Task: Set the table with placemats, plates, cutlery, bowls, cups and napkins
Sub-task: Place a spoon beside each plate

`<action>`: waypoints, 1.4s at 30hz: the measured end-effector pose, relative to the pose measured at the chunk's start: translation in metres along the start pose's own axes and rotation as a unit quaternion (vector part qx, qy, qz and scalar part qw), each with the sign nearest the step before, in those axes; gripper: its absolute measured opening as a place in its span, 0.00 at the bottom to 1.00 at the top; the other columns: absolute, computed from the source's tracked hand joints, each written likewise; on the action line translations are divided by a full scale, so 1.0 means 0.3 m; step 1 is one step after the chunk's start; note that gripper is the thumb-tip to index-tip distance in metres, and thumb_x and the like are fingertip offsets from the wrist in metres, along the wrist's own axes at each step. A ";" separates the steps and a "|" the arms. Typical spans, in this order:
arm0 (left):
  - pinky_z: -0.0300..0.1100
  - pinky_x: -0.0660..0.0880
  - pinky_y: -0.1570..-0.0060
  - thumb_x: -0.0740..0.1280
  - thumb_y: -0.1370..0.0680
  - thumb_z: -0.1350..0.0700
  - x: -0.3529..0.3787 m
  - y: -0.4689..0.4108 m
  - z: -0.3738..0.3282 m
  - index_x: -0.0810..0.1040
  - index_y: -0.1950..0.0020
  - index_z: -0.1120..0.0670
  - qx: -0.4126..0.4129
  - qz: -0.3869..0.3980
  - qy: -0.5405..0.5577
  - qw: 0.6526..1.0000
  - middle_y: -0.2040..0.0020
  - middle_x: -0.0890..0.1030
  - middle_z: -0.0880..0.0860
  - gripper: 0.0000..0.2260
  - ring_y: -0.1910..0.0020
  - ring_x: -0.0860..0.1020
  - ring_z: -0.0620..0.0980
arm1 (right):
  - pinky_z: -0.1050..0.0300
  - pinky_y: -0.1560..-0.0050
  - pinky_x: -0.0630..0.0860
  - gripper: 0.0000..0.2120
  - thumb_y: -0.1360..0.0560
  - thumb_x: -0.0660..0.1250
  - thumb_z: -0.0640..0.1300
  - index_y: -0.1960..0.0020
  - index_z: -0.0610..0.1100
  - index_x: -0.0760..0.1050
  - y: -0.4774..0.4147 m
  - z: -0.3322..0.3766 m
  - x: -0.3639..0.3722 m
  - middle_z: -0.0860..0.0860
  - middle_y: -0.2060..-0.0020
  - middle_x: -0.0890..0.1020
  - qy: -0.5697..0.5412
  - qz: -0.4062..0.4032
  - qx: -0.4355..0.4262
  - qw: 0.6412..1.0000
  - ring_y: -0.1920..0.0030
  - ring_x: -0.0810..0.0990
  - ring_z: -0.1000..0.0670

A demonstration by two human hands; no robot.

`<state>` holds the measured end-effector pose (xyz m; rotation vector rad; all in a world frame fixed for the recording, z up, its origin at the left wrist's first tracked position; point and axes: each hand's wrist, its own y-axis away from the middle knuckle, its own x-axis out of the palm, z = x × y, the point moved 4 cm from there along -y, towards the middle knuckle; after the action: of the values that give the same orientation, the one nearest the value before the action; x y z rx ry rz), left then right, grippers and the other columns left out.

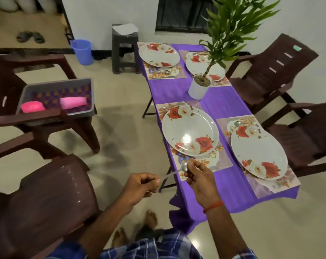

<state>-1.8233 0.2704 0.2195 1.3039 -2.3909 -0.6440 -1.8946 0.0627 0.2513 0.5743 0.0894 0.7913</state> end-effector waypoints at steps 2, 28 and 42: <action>0.42 0.79 0.57 0.74 0.22 0.57 0.042 -0.049 -0.001 0.86 0.49 0.55 -0.017 0.019 -0.008 1.000 0.57 0.87 0.54 0.03 0.61 0.84 0.49 | 0.60 0.63 0.77 0.08 0.22 0.70 0.41 0.44 0.39 0.81 -0.042 0.005 -0.039 0.44 0.59 0.82 -0.012 -0.022 0.009 1.000 0.61 0.78 0.50; 0.42 0.83 0.60 0.80 0.29 0.50 0.356 -0.531 0.072 0.88 0.54 0.52 -0.045 -0.009 -0.221 0.974 0.59 0.87 0.45 0.08 0.60 0.85 0.46 | 0.57 0.47 0.74 0.19 0.26 0.76 0.43 0.36 0.42 0.79 -0.525 -0.009 -0.354 0.45 0.46 0.79 0.418 -0.130 -0.058 0.897 0.46 0.79 0.46; 0.42 0.84 0.57 0.79 0.28 0.49 0.329 -0.579 0.063 0.82 0.55 0.50 -0.019 -0.006 -0.319 0.947 0.56 0.85 0.43 0.09 0.56 0.85 0.43 | 0.55 0.46 0.79 0.18 0.23 0.72 0.51 0.36 0.48 0.77 -0.547 -0.037 -0.352 0.50 0.39 0.74 0.487 -0.112 -0.066 0.864 0.45 0.78 0.50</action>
<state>-1.7632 0.1082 0.1180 1.2244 -2.8380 -1.2700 -1.8665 -0.0973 0.1427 -0.0205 1.0126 0.7848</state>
